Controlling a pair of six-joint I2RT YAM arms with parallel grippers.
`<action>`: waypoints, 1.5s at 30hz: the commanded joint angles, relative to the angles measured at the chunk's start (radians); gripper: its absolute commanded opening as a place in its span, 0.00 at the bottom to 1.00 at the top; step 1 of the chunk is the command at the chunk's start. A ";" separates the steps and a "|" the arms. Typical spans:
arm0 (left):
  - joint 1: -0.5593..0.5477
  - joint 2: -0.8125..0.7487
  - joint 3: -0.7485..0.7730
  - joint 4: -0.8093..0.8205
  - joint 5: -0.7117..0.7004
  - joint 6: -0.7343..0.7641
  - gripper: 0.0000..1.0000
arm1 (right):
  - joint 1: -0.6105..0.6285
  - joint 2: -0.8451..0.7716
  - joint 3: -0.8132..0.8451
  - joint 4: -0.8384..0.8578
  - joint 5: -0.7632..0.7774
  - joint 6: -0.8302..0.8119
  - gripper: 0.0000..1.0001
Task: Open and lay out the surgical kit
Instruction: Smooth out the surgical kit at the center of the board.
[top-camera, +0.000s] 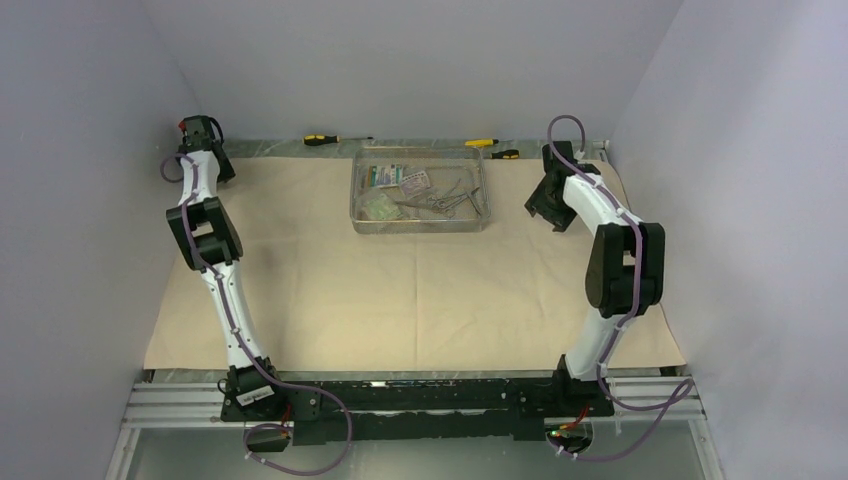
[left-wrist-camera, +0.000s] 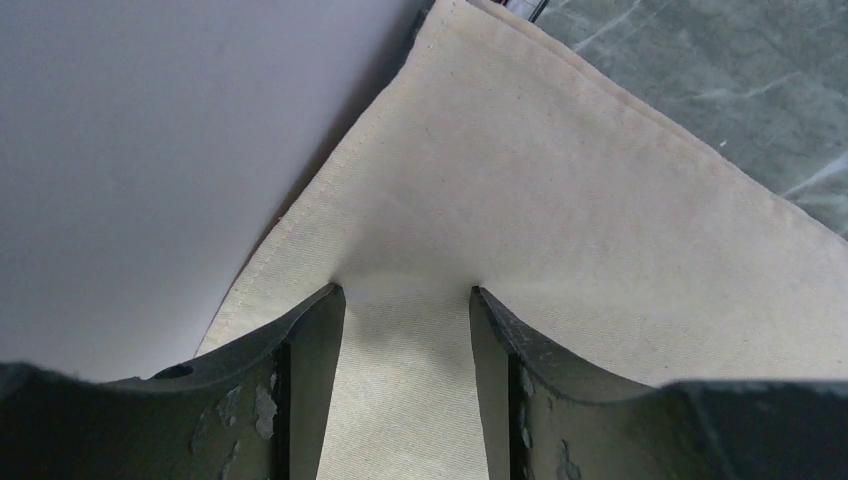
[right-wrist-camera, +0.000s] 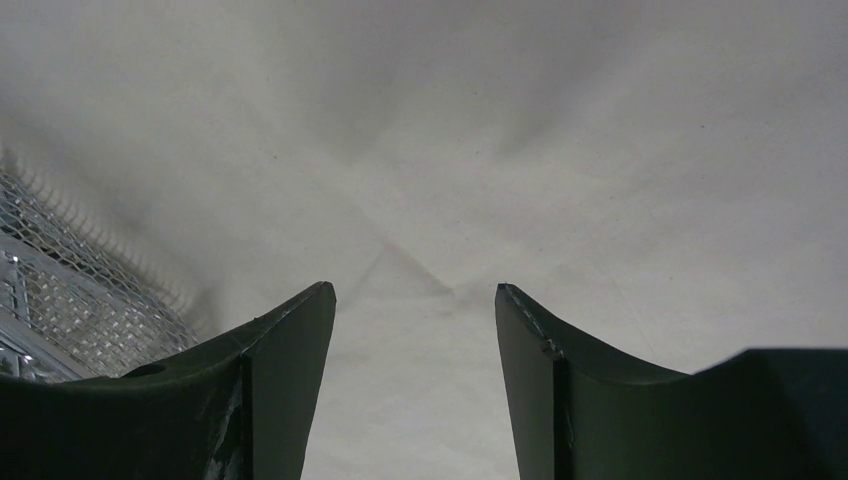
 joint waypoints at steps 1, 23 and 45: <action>0.026 0.088 0.017 -0.102 -0.063 0.011 0.55 | -0.010 0.028 0.065 -0.029 0.001 0.029 0.63; 0.031 -0.358 -0.110 -0.109 0.201 0.075 0.97 | -0.082 -0.100 0.093 -0.164 0.030 -0.007 0.67; 0.012 -0.724 -0.651 0.008 0.317 -0.236 0.92 | -0.321 -0.466 -0.618 -0.083 -0.133 0.068 0.90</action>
